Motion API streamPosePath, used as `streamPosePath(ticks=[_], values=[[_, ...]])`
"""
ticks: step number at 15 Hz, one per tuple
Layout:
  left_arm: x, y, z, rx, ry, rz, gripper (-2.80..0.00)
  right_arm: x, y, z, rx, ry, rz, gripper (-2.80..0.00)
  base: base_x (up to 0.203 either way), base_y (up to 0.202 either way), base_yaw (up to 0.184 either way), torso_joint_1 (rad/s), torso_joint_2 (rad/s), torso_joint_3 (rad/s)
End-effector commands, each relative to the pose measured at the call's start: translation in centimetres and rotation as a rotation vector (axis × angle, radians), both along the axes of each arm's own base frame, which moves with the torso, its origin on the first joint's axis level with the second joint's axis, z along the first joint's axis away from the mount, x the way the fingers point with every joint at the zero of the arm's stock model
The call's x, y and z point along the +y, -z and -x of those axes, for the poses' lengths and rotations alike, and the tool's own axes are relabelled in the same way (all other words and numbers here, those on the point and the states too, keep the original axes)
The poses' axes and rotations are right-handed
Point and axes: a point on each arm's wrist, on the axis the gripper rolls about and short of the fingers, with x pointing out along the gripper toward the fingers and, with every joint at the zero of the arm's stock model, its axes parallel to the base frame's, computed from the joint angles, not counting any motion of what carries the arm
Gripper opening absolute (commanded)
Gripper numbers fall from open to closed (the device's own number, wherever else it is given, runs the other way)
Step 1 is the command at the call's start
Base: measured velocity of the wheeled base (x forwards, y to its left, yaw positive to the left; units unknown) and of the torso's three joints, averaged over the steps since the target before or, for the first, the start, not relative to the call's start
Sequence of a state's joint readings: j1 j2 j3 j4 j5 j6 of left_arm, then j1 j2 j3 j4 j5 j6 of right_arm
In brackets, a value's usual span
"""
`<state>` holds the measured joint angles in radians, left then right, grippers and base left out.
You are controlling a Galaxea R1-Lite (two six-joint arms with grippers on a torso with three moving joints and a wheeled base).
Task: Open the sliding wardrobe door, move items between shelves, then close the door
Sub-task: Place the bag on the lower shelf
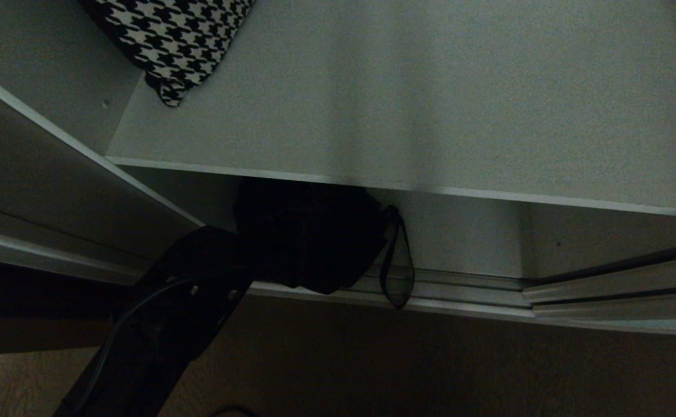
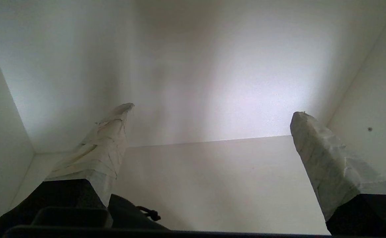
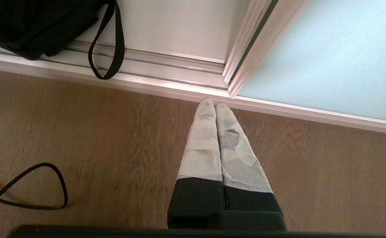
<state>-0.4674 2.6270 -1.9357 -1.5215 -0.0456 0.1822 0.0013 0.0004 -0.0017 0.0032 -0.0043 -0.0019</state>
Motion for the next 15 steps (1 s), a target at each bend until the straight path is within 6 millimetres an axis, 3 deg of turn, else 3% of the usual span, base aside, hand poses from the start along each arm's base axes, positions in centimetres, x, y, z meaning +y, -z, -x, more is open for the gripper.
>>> streamPosePath(ticks=[1, 7, 8, 12, 15], values=[[0.0, -0.1, 0.1, -0.01, -0.002, -0.001, 0.0, 0.0, 0.0, 0.0, -0.003, 0.0, 0.0, -2.8, 0.0, 0.0, 0.0, 0.0, 0.0, 0.0], [0.2, -1.4, -0.9, 0.185, -0.002, -0.123, 0.0, 0.0, 0.0, 0.0, -0.003, 0.0, 0.0, -2.8, 0.0, 0.0, 0.0, 0.0, 0.0, 0.0], [0.5, -2.5, -0.7, 0.201, -0.014, -0.121, 0.0, 0.0, 0.0, 0.0, -0.003, 0.0, 0.0, -2.8, 0.0, 0.0, 0.0, 0.0, 0.0, 0.0], [0.8, -2.9, -0.7, 0.208, -0.044, -0.11, 0.0, 0.0, 0.0, 0.0, -0.003, 0.0, 0.0, -2.8, 0.0, 0.0, 0.0, 0.0, 0.0, 0.0], [1.3, -4.9, -0.2, 0.268, -0.117, -0.055, 0.0, 0.0, 0.0, 0.0, -0.002, 0.0, 0.0, -2.8, 0.0, 0.0, 0.0, 0.0, 0.0, 0.0]])
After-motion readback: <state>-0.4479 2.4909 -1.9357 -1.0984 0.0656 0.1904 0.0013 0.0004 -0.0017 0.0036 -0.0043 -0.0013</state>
